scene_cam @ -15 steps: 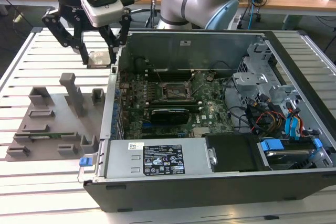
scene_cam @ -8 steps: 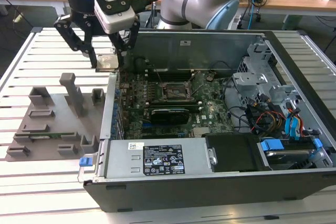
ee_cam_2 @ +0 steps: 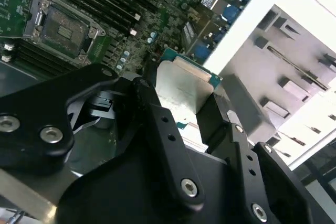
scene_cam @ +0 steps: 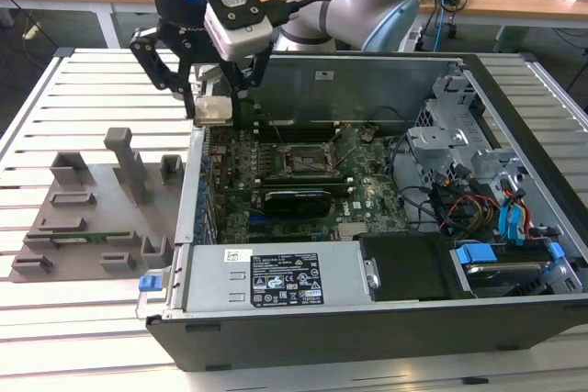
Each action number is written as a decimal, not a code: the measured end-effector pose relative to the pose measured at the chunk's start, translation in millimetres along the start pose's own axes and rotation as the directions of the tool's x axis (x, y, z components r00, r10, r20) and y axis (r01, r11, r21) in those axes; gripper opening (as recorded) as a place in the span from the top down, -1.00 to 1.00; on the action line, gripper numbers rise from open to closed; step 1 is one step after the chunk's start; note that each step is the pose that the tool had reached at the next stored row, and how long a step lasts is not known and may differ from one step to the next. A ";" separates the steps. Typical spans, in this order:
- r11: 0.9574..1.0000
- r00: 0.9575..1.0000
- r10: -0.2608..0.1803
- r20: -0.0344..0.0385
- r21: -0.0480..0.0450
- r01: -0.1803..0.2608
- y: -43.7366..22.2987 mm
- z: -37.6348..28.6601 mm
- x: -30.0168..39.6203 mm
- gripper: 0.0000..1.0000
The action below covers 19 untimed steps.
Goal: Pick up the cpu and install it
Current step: 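Pick up the cpu and move it towards the insertion slot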
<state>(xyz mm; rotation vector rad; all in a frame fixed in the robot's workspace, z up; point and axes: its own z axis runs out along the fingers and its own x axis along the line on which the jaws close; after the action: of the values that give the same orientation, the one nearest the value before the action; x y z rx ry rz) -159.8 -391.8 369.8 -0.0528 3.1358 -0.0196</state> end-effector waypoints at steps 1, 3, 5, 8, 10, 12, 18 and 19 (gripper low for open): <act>1.000 1.000 0.000 -0.001 0.000 0.000 0.9 1.3 -3.3 -0.09; 1.000 1.000 0.000 -0.003 0.000 0.000 3.8 4.4 -10.7 -0.09; 1.000 1.000 0.000 -0.005 0.000 0.000 9.3 7.0 -21.9 -0.09; 1.000 1.000 0.000 -0.007 0.000 0.000 14.8 9.2 -33.7 -0.09; 1.000 1.000 0.000 -0.009 0.000 0.000 18.3 11.2 -41.8 -0.09; 1.000 1.000 0.000 -0.010 0.000 0.000 21.2 13.1 -49.7 -0.09; 1.000 1.000 0.000 -0.012 0.000 0.000 26.5 17.9 -71.0 -0.09; 1.000 1.000 0.000 -0.012 0.000 0.000 26.9 18.3 -73.3 -0.09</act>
<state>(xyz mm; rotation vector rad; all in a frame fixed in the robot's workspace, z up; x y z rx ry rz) -87.4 -362.7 351.6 -0.0532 3.1477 -0.0195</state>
